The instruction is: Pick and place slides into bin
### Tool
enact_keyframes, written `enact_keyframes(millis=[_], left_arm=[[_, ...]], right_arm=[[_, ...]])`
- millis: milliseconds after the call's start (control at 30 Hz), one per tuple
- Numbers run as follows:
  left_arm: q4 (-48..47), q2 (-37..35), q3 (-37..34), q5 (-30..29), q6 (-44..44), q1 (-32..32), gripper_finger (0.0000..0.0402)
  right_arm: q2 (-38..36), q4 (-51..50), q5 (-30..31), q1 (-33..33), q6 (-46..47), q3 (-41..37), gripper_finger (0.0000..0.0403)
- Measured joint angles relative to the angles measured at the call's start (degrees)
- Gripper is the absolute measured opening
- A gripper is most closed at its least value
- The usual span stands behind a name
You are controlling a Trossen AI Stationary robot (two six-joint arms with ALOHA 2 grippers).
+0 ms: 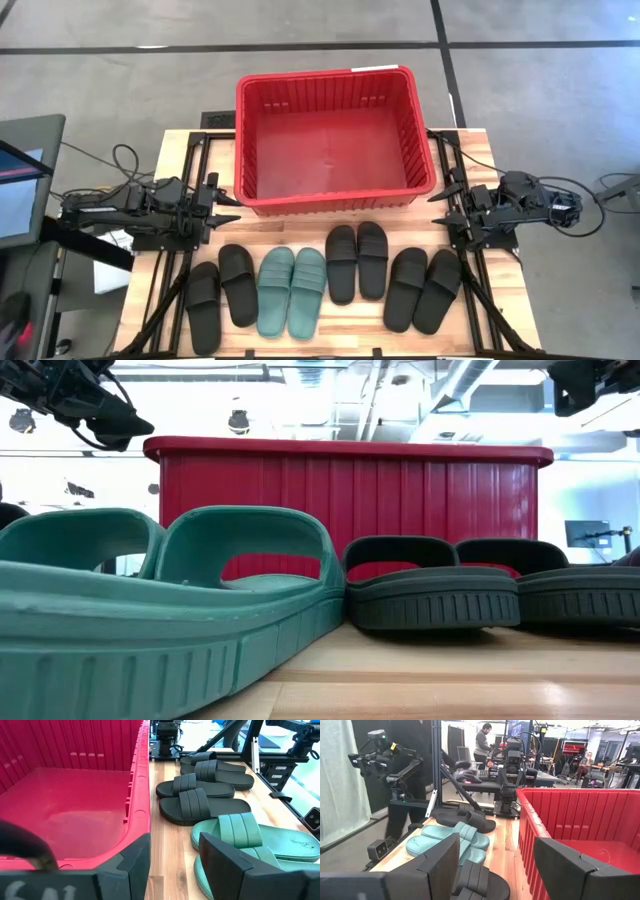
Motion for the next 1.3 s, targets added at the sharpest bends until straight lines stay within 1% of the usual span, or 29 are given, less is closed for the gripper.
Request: enact_keyframes(millis=[1300], left_arm=[[0.05,0.84,0.0,-0.14,0.0,0.81,0.0156]], right_arm=[[0.01,0.0,-0.01,0.02,-0.01,0.0,0.024]])
